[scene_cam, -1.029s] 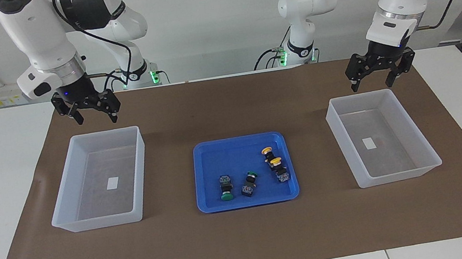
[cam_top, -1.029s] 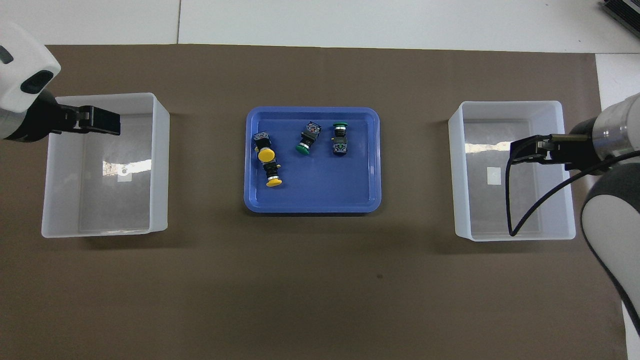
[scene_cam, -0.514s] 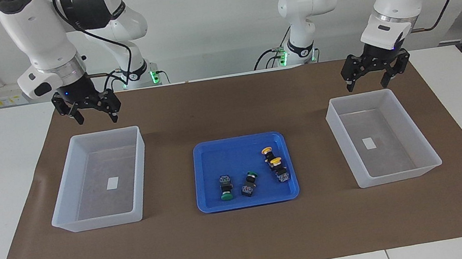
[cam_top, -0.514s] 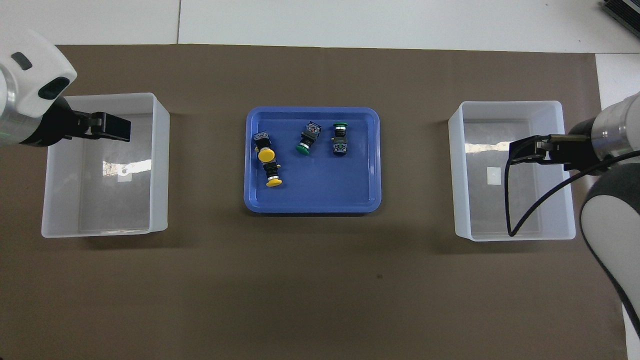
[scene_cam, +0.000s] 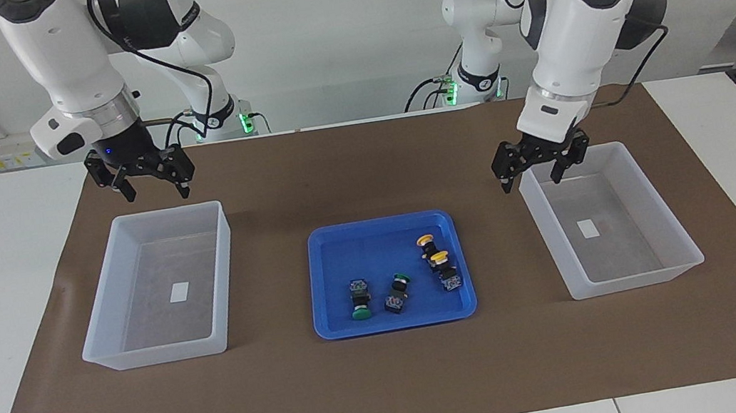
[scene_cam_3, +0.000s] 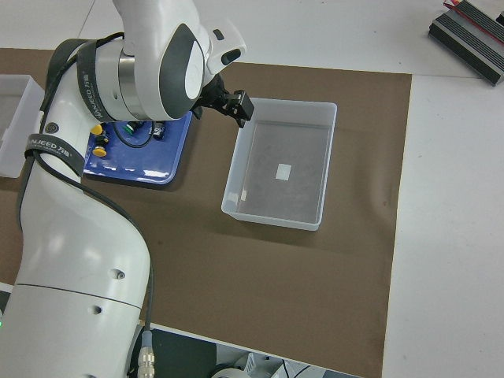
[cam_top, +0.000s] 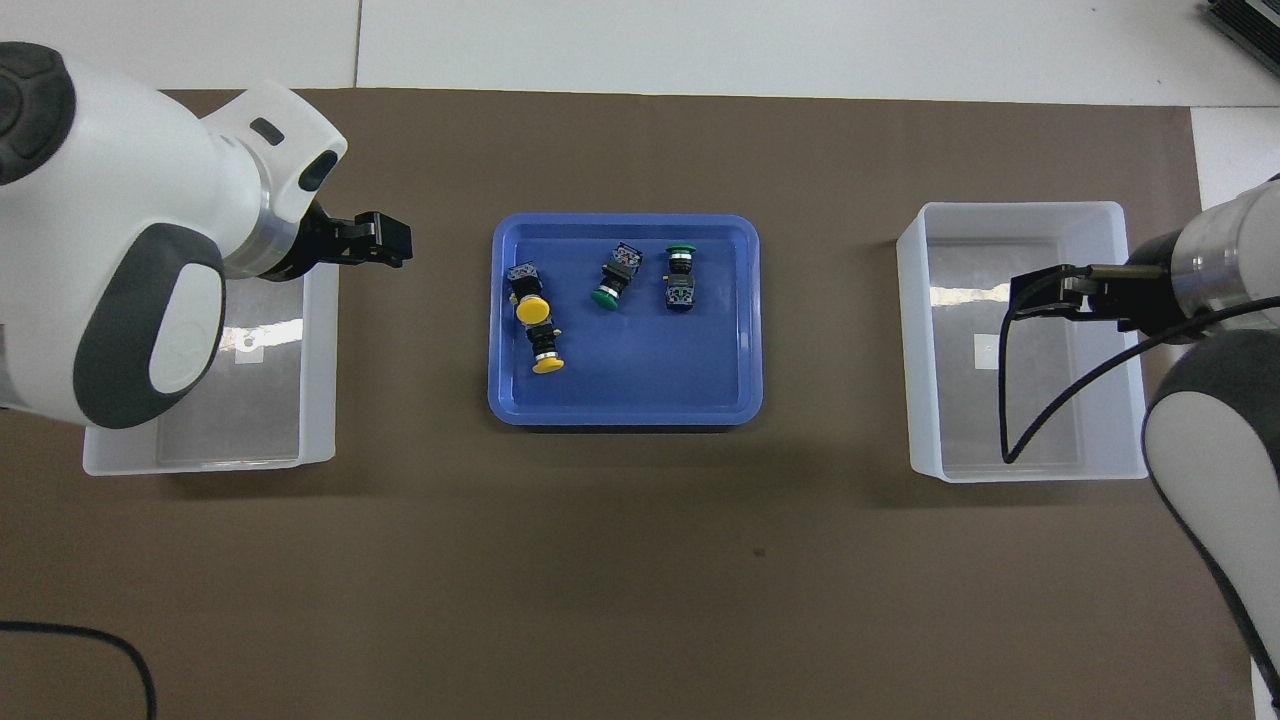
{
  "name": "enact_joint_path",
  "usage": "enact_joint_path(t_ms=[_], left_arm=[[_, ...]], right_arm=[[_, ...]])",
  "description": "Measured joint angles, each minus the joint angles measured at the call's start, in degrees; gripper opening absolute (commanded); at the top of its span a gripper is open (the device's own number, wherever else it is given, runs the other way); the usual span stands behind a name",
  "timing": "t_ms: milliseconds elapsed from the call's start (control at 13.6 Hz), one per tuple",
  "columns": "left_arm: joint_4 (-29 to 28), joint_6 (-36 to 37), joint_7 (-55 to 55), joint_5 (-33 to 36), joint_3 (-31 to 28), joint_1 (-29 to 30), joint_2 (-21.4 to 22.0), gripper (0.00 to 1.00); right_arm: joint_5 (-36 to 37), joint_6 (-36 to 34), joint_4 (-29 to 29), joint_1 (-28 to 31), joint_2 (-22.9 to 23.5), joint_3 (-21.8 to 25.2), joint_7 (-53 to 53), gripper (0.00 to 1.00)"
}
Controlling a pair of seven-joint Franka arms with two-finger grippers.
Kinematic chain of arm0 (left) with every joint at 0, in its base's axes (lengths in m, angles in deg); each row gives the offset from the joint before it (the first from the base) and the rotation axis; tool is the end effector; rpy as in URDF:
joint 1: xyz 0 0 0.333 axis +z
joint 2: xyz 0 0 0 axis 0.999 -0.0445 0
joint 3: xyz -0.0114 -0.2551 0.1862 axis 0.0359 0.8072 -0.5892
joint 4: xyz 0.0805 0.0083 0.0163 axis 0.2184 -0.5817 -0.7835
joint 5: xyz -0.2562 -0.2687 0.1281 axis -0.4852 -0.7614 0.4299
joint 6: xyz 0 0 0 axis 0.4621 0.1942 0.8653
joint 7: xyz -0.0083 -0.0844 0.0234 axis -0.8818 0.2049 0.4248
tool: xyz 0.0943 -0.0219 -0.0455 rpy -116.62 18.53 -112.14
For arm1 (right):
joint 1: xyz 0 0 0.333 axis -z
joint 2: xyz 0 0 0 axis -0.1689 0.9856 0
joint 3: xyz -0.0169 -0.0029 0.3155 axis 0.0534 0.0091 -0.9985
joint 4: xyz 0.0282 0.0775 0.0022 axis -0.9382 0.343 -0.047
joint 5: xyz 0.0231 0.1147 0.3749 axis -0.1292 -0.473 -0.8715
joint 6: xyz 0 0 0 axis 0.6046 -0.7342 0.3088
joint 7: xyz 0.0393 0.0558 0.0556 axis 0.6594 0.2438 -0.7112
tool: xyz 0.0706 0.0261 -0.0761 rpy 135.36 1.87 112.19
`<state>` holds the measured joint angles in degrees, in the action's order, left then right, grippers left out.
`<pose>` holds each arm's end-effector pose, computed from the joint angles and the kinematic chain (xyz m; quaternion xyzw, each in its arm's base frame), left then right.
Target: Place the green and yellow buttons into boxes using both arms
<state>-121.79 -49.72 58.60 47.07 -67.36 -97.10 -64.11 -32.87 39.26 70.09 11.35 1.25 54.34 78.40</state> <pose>0.6028 -0.1901 0.5227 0.9969 0.0245 0.0676 0.0316 0.5606 0.0417 0.5744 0.9968 -0.0644 0.0480 0.0007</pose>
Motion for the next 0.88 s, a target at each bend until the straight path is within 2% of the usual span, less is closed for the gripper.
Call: enact_joint_path(t_ms=[220, 514, 882], left_arm=[[-4.0, -8.9, 5.8, -0.8, 0.1, -1.6, -1.6, 1.00], [-6.0, -16.4, 14.0, -2.7, 0.2, -4.3, -4.3, 1.00], [-5.9, -21.4, 18.5, -5.6, 0.2, -5.9, -9.7, 0.98]], right_arm=[[-0.1, 4.6, 2.3, -1.5, 1.5, -0.1, 2.7, 1.00], [-0.1, 12.2, 2.8, -5.9, 6.2, -0.2, 8.1, 1.00], [0.2, 21.6, 2.0, -12.7, 13.3, -0.3, 13.5, 1.00]])
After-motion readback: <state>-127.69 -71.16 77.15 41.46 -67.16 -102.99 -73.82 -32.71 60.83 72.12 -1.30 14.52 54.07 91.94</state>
